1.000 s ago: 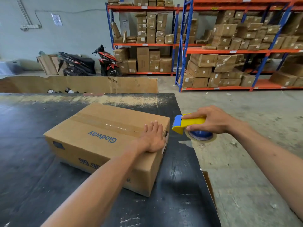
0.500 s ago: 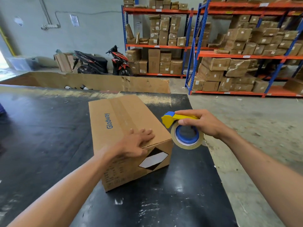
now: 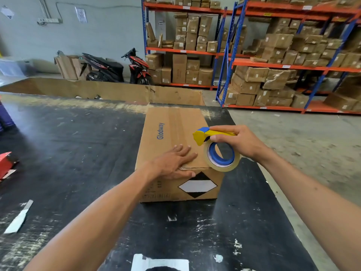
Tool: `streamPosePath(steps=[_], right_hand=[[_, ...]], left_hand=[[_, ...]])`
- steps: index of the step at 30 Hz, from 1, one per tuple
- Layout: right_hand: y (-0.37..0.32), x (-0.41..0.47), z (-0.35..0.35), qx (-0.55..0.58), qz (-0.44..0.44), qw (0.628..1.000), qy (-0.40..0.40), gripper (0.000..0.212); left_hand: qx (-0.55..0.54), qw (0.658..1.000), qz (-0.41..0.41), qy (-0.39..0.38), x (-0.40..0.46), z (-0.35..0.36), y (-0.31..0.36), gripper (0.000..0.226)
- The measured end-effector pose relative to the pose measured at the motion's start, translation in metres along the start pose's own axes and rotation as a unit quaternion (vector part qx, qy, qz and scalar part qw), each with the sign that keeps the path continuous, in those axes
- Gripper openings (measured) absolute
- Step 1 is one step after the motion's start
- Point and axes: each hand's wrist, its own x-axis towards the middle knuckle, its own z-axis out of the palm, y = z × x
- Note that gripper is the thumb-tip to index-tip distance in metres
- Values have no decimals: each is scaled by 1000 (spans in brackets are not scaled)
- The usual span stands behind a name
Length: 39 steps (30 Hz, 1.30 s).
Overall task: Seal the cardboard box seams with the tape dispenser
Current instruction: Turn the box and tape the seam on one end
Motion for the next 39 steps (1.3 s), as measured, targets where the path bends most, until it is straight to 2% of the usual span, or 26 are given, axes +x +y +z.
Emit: streamPosePath(steps=[6, 15, 23, 26, 28, 30, 32, 33, 35, 36, 37, 39], right_hand=[[-9, -19, 15, -22, 14, 1000, 8, 49], [-25, -22, 4, -21, 20, 1000, -2, 39], [-19, -28, 7, -72, 4, 997, -12, 44], [-18, -32, 3, -75, -1, 997, -13, 45], [-19, -35, -2, -73, -10, 997, -12, 46], [-19, -39, -6, -79, -23, 997, -11, 43], [-18, -44, -7, -112, -49, 992, -6, 43], [-16, -46, -7, -145, -77, 986, 1, 45], [-10, -50, -3, -217, -160, 963, 19, 49], [-7, -52, 0, -245, -198, 949, 26, 51], [-4, -53, 3, -270, -227, 935, 31, 53], [1, -52, 8, -302, -268, 914, 35, 55]], left_hand=[[6, 1000, 28, 3, 4, 0, -2, 82], [0, 1000, 3, 7, 2, -2, 8, 78], [11, 998, 7, 69, 19, 12, 10, 86], [-43, 995, -8, 86, 4, 5, 17, 82], [-142, 985, -47, 90, -7, -2, 23, 74], [-270, 951, -100, 115, -16, -9, 24, 60], [-399, 891, -157, 153, -26, -19, 24, 46], [-478, 843, -185, 165, -30, -25, 26, 45], [-650, 714, -210, 157, -40, -38, 31, 49], [-706, 661, -209, 144, -46, -43, 35, 50], [-737, 631, -207, 127, -52, -46, 38, 51], [-765, 604, -199, 103, -62, -48, 44, 50]])
